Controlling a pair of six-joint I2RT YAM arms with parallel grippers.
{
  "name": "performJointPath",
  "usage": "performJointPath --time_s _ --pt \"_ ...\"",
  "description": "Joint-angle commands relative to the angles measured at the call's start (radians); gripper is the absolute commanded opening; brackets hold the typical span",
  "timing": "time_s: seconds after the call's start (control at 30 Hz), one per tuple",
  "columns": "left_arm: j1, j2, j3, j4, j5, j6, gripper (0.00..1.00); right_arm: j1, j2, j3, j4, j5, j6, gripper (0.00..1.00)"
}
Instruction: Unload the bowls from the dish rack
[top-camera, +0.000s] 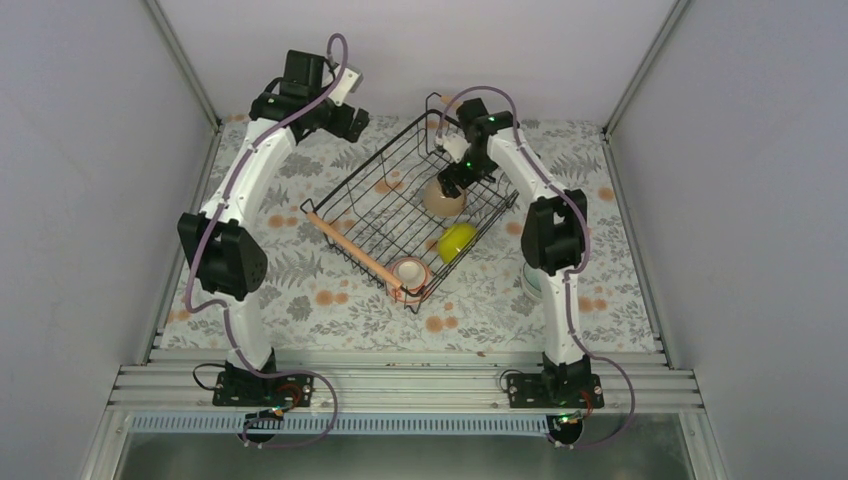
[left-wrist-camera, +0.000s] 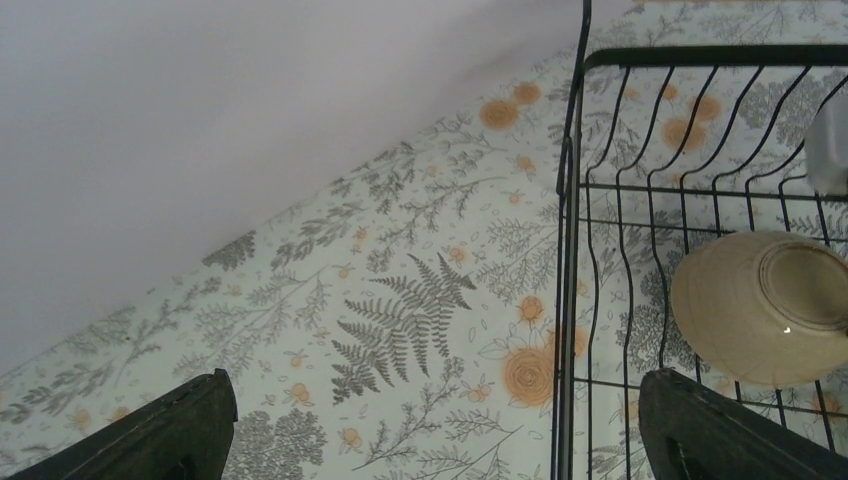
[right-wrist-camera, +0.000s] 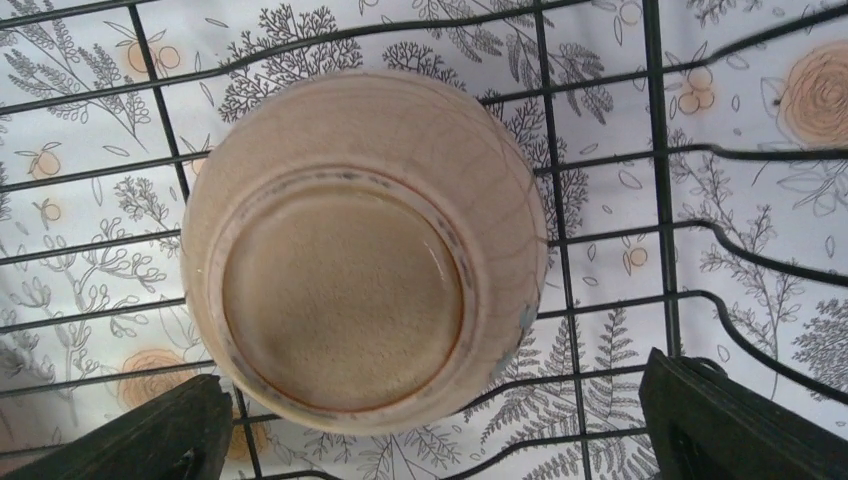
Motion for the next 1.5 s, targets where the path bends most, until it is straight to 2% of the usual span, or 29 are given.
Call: performJointPath --time_s 0.0,0.17,0.43,1.0,1.33,1.47 --pt "0.003 0.055 0.02 -0.043 0.04 0.004 1.0 -0.013 0.016 0.006 -0.049 -0.113 -0.024 1.0" --pt "0.003 0.08 0.023 -0.052 0.053 0.011 1.0 -0.013 0.033 -0.001 -0.096 -0.163 -0.068 1.0" --pt "0.002 0.127 0.041 -0.071 0.07 0.011 1.0 -0.015 0.09 0.018 -0.099 -0.151 -0.074 1.0" --pt "-0.033 0.204 0.1 -0.118 0.059 0.02 1.0 -0.043 0.133 0.107 -0.099 -0.399 -0.14 1.0" --pt "-0.052 0.231 0.129 -0.138 0.031 0.019 1.0 -0.052 0.161 0.097 -0.098 -0.426 -0.135 1.0" --pt "-0.053 0.228 0.119 -0.135 0.027 0.016 1.0 -0.053 0.186 0.133 -0.098 -0.365 -0.108 1.0"
